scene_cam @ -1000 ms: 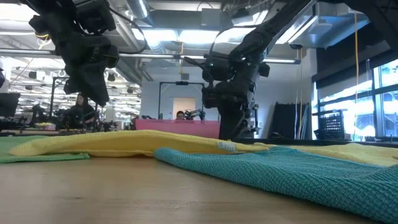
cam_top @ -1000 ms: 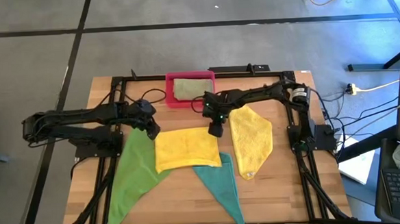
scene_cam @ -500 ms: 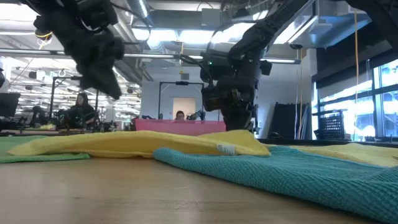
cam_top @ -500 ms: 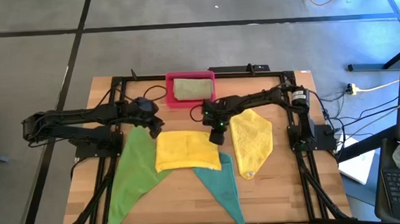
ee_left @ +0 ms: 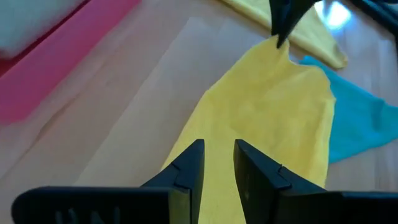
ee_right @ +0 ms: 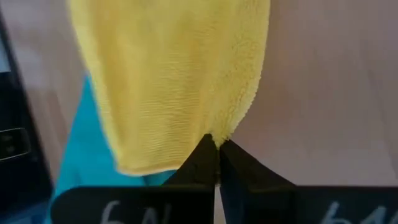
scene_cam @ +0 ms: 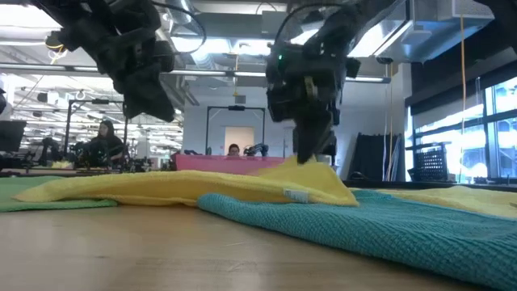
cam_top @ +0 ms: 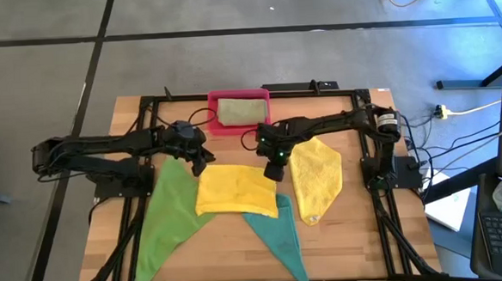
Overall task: Fold microfiber towels
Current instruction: Fold the left yellow microfiber cloth
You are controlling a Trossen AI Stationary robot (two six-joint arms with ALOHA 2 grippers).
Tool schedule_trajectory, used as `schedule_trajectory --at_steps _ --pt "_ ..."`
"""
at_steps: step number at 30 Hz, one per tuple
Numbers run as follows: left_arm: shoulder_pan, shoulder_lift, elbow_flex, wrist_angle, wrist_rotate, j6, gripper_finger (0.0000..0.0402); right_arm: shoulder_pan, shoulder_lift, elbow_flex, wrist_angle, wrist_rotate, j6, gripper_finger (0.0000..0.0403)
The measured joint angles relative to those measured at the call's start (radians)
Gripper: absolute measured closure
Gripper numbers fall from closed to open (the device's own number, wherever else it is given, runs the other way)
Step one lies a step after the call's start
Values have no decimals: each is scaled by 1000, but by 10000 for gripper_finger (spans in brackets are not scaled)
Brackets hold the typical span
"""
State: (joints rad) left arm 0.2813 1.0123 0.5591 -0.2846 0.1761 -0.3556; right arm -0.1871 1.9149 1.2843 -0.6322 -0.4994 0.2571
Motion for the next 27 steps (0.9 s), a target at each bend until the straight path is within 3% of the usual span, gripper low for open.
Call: schedule_trajectory --at_steps 3,9,13,19,22,27 --pt "-13 7 0 46 -3 -1 324 0 -15 2 -55 25 -10 388" --pt "-64 23 0 155 -75 -15 324 2 -9 -10 -251 240 -51 396" --pt "-94 40 0 195 -108 -37 324 -19 -9 -72 -278 199 26 392" --pt "-141 80 0 194 -113 -114 324 -27 -22 -149 -287 135 76 339" --pt "-173 93 0 194 -113 -157 324 -26 -55 -143 -289 156 58 314" --pt "-230 95 -1 189 -117 -215 324 -28 -154 -102 -280 280 25 295"
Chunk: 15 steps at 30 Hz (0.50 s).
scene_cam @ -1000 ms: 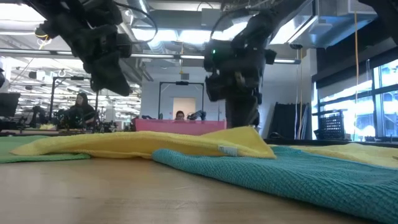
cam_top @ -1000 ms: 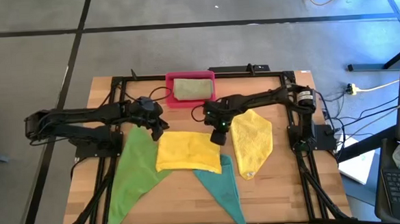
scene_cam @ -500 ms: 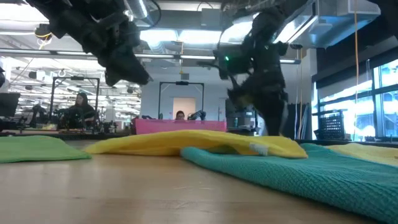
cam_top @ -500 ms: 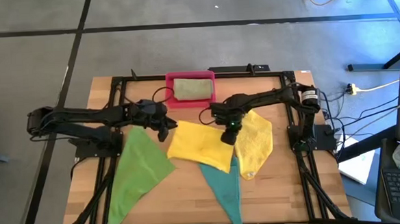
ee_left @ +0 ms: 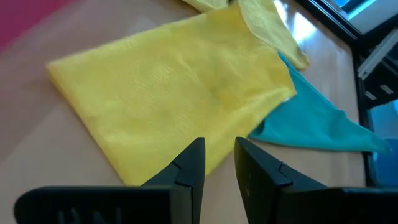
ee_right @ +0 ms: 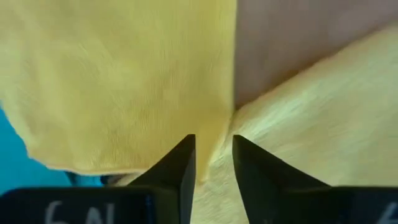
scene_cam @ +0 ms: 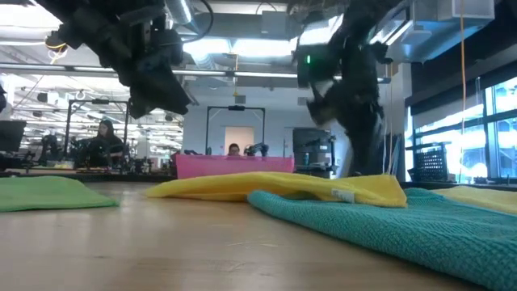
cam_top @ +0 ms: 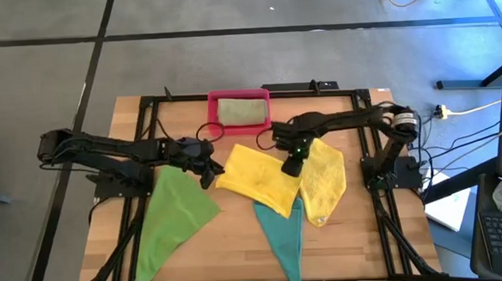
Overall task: Fold microfiber towels
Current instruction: Fold the left yellow microfiber cloth
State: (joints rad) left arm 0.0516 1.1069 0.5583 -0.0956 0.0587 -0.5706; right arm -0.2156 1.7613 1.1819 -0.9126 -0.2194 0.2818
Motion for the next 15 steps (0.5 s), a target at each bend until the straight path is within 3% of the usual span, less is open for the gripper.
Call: schedule_trajectory --at_steps 3,9,15 --pt "-30 0 0 0 -21 -23 324 -1 -63 15 104 43 -56 293" --pt "-63 -7 0 0 -42 -98 324 6 -55 9 571 10 -109 293" --pt "-87 -83 0 4 -53 -239 324 16 138 135 564 -124 -107 293"
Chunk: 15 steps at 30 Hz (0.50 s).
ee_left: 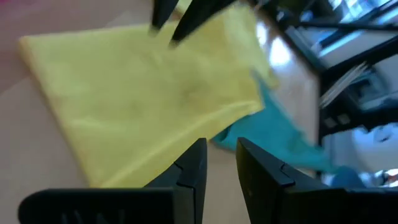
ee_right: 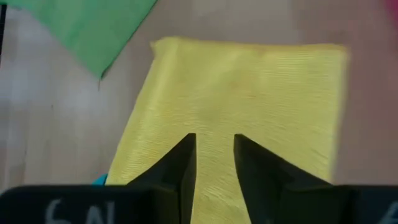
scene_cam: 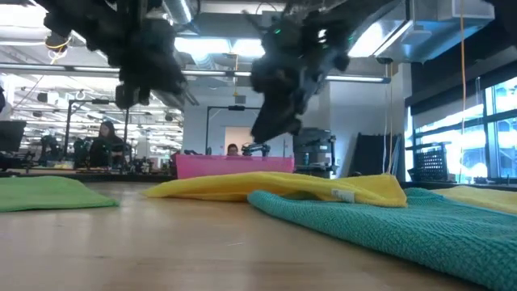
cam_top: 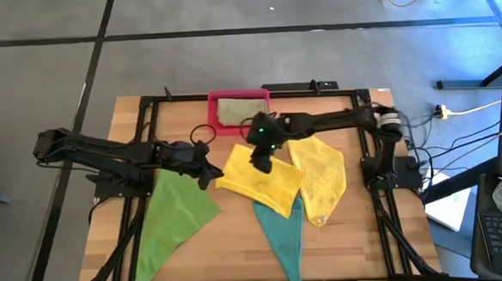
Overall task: Fold microfiber towels
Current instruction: Fold the left yellow microfiber cloth
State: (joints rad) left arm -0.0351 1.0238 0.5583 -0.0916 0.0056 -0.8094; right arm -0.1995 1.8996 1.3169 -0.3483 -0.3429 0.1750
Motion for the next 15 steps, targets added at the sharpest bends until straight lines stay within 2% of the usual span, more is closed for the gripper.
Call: schedule_trajectory --at_steps 8,15 --pt "-79 -150 0 -1 -80 -50 324 56 219 239 -110 -22 -131 293" --pt "-167 -196 0 -1 -111 -127 324 84 362 384 -156 -26 -207 293"
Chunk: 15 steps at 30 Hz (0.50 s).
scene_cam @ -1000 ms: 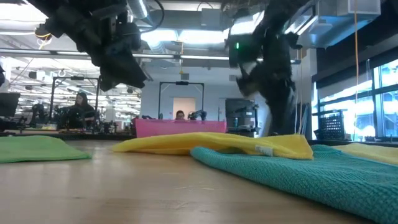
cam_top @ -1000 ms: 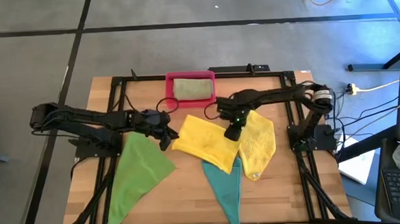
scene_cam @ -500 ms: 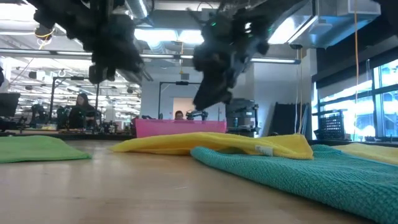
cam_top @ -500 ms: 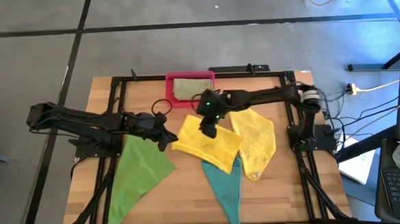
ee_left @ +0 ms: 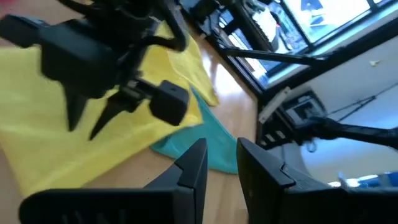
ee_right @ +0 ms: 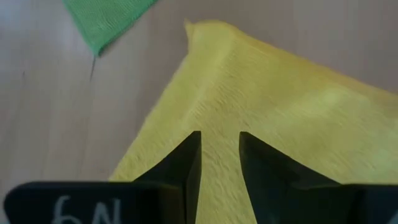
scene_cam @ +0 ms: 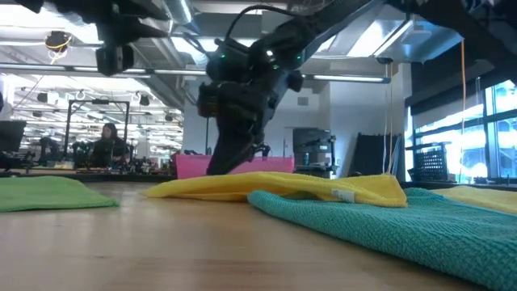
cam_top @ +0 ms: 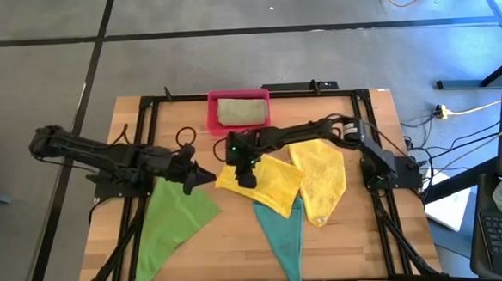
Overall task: Fold microfiber towels
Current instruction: Fold the left yellow microfiber cloth
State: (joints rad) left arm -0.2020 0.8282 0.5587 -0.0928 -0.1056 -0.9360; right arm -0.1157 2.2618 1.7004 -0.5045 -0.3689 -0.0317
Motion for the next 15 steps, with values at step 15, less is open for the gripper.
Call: schedule_trajectory --at_steps 15 --pt "-157 1 0 0 -26 -34 324 -2 120 123 20 200 169 293"
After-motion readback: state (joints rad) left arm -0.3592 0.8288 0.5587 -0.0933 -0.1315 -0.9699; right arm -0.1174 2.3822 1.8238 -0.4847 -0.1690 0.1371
